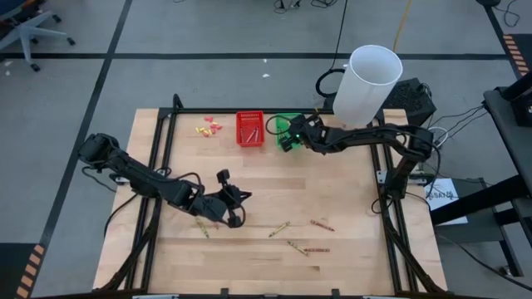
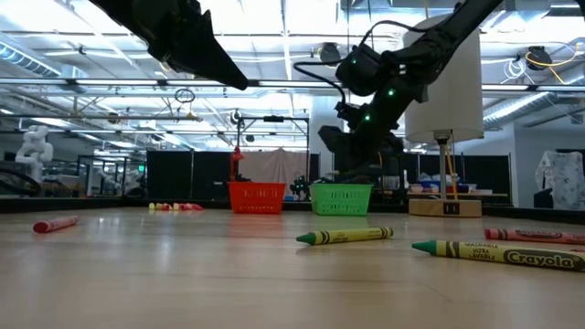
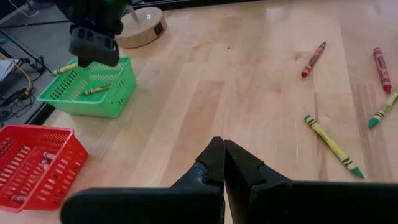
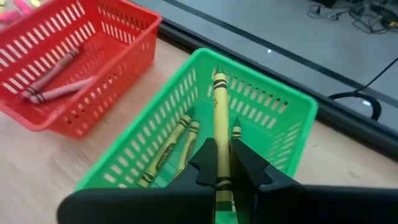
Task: Sort crayons
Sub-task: Put the green crayon into the green bin
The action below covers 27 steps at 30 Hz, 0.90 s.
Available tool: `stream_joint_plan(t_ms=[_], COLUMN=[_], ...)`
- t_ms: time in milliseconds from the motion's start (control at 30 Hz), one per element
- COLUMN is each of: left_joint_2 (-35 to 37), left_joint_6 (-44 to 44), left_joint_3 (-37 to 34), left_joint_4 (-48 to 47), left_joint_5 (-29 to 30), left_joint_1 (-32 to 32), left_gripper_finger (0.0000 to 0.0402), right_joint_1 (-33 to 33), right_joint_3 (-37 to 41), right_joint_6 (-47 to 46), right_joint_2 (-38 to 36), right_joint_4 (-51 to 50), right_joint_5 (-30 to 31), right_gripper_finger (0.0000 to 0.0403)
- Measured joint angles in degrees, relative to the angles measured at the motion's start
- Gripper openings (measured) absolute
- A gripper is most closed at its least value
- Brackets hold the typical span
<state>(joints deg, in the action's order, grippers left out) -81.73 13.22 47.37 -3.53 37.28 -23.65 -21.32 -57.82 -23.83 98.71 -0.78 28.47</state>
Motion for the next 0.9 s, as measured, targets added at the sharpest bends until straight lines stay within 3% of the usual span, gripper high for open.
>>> stream_joint_plan(t_ms=[733,900], left_joint_2=[-2.03,-4.45], left_joint_6=[0.0,1.51], left_joint_3=[-0.13,-0.14], left_joint_4=[0.08,-0.03], left_joint_5=[-0.07,-1.14], left_joint_1=[-0.12,-0.12], left_gripper_finger=[0.0006,0.0006], right_joint_1=[-1.11,-1.11], right_joint_3=[0.0,0.0], right_joint_6=[-7.04,-7.18], right_joint_2=[1.43,1.43], right_joint_4=[0.15,0.13], right_joint_5=[0.29,0.28], right_gripper_finger=[0.0004,0.003])
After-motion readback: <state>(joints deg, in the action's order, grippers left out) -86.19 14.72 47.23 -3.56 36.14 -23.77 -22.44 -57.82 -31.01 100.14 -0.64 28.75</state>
